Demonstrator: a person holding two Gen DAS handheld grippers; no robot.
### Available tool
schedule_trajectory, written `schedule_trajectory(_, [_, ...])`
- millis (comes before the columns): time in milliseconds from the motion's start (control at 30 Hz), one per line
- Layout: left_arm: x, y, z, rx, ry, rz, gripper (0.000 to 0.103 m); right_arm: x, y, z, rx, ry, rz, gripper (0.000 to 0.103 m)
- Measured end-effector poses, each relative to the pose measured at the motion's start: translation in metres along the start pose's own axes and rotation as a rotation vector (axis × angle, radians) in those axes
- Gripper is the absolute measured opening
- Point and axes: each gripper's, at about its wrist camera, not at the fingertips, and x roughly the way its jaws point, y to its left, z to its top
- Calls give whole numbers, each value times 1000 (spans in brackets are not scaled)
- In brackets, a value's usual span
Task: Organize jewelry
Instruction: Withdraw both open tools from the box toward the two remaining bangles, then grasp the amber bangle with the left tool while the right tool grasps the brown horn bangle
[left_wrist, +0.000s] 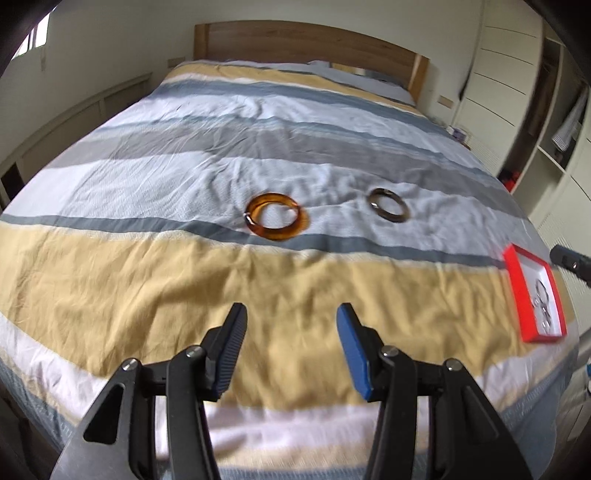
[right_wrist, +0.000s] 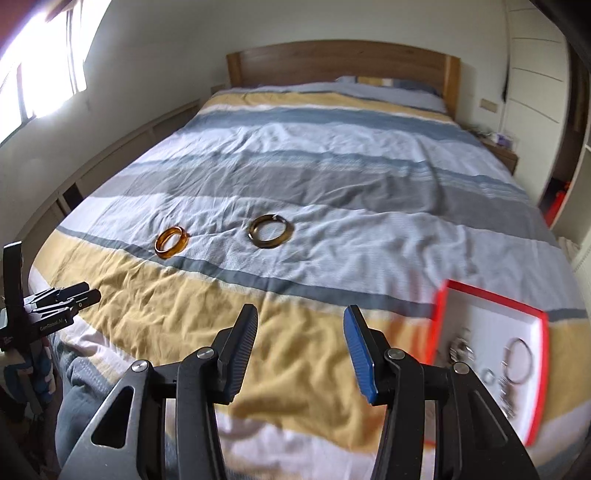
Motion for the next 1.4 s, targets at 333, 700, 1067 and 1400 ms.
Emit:
schedule_trajectory(333, [103,-19,70,56,42,6,48,128,5,65,-3,68,60,48])
schedule_trajectory(700, [192,-16,85,91,111,70,48,250,8,91,33,147,73,48])
schedule_trajectory(1067, [196,-19,82,66,71,42,15,280,18,86,0,136,44,18])
schedule_trajectory(1400, [168,-19,75,-20,57,-5,10,233,17,70,-11,88,38,10])
